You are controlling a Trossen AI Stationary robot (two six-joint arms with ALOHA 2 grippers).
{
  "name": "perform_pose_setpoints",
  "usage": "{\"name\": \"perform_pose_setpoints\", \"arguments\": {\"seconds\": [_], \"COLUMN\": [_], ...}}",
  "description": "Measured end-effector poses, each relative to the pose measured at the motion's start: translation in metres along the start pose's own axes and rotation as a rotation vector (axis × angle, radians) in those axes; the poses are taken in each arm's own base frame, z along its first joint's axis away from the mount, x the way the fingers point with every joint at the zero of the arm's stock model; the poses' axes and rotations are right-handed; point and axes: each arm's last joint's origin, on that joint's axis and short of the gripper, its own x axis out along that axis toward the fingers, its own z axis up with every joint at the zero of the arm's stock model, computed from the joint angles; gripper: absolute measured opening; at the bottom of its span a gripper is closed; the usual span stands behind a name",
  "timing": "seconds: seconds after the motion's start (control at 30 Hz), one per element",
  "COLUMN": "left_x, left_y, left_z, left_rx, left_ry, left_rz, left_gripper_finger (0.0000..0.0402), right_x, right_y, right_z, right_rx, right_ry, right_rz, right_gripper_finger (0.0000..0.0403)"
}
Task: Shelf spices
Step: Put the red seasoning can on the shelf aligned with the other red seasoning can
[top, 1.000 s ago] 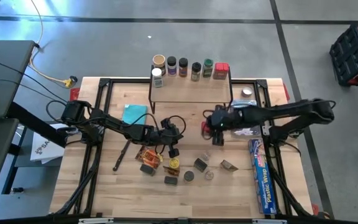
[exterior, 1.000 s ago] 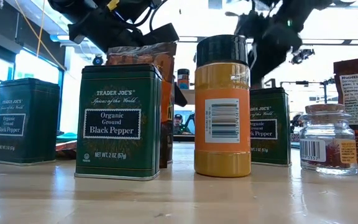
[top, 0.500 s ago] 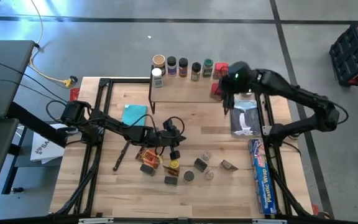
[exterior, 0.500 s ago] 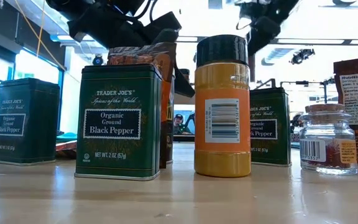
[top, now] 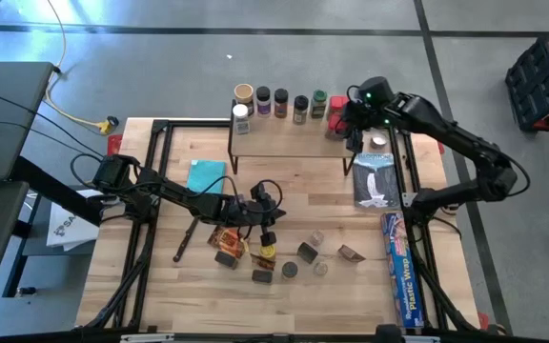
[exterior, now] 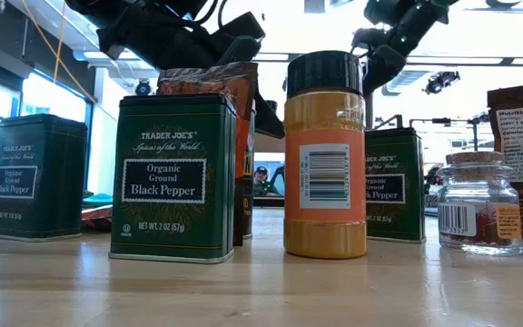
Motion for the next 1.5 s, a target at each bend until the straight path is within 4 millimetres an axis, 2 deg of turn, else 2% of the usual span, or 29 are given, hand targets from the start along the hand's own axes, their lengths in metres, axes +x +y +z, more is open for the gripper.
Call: {"name": "perform_pose_setpoints", "arguments": {"seconds": [0.93, 1.23, 1.5], "left_x": [-0.0002, -0.0002, -0.0002], "left_y": [-0.0006, -0.0006, -0.0006], "left_z": [0.0007, 0.0007, 0.0006], "left_rx": [-0.012, -0.012, -0.012], "left_ry": [-0.007, -0.007, -0.007], "left_rz": [-0.002, -0.002, -0.002], "left_gripper_finger": [0.0000, 0.0000, 0.0000], "right_x": [0.0013, 0.0013, -0.0044], "right_y": [-0.0032, -0.0039, -0.0057], "right_z": [-0.0041, -0.0043, -0.0003], "right_rx": [-0.049, -0.068, -0.144], "right_ry": [0.045, 0.054, 0.064], "right_rz": [-0.028, -0.043, -0.152], "right_gripper_finger": [0.0226, 0.0279, 0.0288]}}
